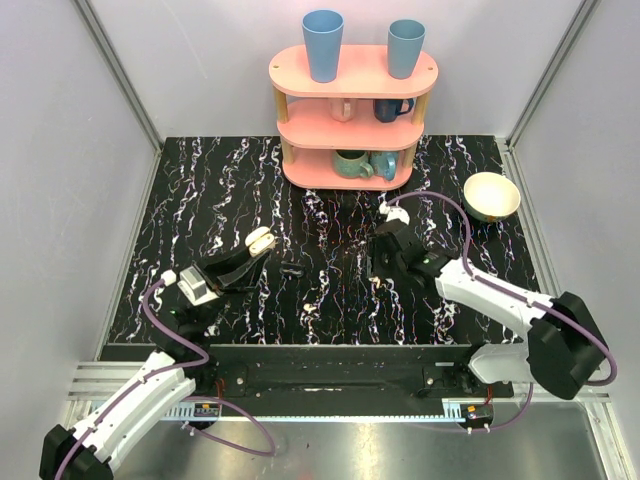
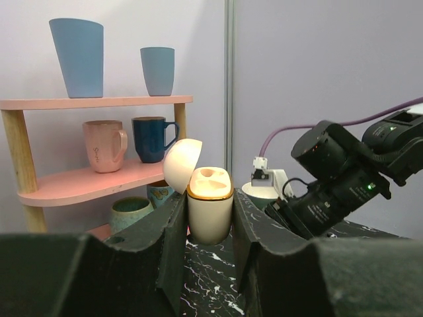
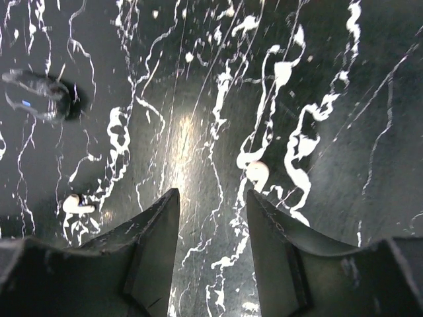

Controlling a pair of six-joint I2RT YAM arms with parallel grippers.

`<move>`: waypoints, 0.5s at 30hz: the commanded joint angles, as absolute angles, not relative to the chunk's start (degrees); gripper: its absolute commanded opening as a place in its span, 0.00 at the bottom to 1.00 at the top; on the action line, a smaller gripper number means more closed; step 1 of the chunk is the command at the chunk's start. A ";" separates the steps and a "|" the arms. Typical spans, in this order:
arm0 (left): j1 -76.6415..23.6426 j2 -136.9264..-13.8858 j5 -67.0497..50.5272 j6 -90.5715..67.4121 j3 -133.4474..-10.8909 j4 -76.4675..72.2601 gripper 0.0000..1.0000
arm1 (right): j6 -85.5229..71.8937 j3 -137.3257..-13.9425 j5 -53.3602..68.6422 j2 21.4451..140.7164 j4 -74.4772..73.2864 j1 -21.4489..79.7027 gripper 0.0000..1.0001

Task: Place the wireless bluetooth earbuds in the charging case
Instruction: Adjust the right earbud at the center of the board, then pick up the right earbud from the center of the board.

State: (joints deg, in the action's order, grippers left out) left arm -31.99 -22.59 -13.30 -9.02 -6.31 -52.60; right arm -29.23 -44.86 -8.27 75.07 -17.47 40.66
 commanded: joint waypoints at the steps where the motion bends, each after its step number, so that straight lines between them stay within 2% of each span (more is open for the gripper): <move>1: -32.17 -23.47 -13.80 -9.40 -8.17 -56.51 0.00 | -27.41 -48.86 -17.65 75.93 -21.87 40.61 0.53; 8: -32.17 -22.33 -13.71 -9.14 -8.44 -55.20 0.00 | -32.43 -51.33 -16.35 86.29 -24.35 38.76 0.50; 15: -32.17 -22.50 -13.71 -9.05 -8.53 -55.11 0.00 | -34.19 -52.12 -16.00 90.52 -24.26 38.85 0.49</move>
